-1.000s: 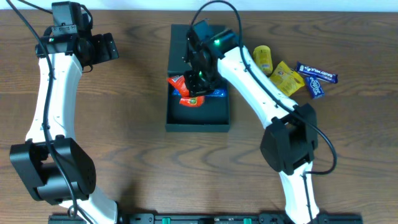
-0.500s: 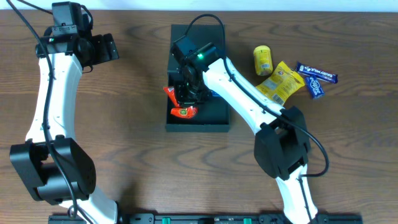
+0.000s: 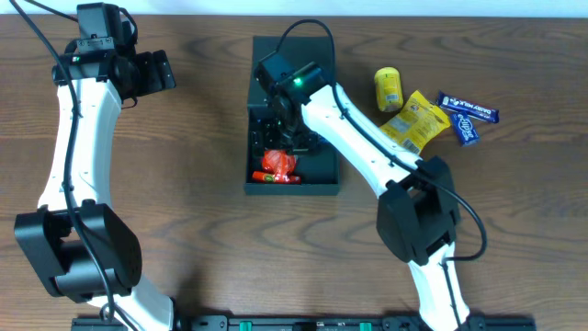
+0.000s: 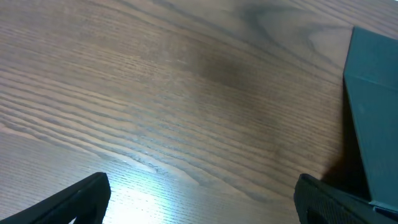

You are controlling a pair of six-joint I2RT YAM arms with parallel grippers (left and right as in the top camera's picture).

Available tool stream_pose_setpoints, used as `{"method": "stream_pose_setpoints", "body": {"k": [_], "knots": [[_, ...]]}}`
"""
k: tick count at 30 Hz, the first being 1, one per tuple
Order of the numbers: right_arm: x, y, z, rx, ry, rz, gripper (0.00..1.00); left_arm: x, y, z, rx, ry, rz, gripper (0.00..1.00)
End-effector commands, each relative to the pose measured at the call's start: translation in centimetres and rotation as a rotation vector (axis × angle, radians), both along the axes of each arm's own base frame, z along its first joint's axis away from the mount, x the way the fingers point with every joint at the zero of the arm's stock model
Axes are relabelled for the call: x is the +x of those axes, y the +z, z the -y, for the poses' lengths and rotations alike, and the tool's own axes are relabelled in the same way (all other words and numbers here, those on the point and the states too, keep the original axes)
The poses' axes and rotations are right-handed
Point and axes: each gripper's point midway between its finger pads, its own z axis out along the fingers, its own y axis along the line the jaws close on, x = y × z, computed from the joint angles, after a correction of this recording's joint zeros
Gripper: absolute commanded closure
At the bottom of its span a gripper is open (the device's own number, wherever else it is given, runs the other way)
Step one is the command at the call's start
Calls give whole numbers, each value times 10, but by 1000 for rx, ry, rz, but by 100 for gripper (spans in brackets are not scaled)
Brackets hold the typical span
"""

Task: Pack container
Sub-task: 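Lower the red wrapper into the box and open the right gripper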

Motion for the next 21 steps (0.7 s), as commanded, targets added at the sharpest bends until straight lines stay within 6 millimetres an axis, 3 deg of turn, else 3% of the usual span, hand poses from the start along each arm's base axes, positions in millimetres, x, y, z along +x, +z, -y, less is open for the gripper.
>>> {"method": "stream_pose_setpoints", "body": {"k": [1, 2, 8, 21], "knots": [[7, 23, 4, 26, 19, 65, 83, -1, -7, -2, 8, -11, -20, 5], [7, 23, 4, 27, 29, 68, 98, -1, -7, -2, 8, -11, -19, 4], [-6, 12, 5, -7, 106, 40, 99, -1, -7, -2, 8, -11, -20, 5], [-9, -26, 11, -94, 138, -8, 99, -1, -7, -2, 8, -11, -19, 5]]}}
